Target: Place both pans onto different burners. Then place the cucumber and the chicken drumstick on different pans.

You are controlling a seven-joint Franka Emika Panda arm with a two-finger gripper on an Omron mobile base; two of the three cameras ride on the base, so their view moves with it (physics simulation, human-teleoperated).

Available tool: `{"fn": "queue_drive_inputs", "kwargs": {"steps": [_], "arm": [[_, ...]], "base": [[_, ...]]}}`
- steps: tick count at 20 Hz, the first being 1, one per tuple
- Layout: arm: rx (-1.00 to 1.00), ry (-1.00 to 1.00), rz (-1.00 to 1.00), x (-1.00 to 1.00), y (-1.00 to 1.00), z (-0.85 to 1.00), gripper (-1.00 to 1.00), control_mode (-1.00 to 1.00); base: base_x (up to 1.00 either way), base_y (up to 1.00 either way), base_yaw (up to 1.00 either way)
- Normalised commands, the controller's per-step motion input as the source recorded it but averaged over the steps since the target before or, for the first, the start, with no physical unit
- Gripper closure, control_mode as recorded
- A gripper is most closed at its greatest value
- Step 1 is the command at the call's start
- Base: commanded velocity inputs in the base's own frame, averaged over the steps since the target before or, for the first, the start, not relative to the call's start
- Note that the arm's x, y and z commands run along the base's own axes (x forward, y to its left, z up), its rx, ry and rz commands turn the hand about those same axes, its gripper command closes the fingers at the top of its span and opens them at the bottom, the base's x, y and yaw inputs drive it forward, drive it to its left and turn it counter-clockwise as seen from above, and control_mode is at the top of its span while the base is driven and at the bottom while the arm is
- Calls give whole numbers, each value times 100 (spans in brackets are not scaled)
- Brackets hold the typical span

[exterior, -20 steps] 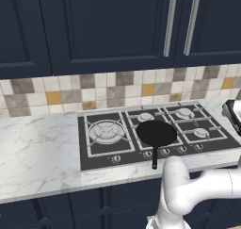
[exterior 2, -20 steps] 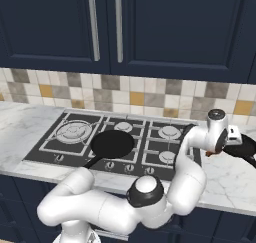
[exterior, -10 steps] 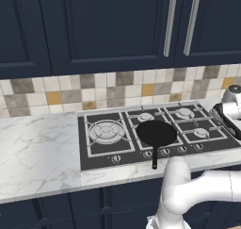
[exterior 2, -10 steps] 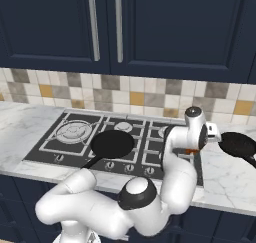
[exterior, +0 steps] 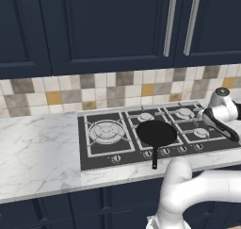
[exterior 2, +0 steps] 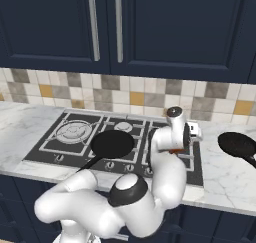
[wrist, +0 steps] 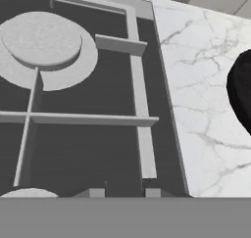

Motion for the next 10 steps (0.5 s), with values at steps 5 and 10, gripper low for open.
{"fn": "queue_drive_inputs", "kwargs": {"steps": [5,10], "arm": [[2,0,2,0,57,2,100,-100],[2,0,1,0,53,10,100,-100]], "base": [[0,0,0],[0,0,0]]}}
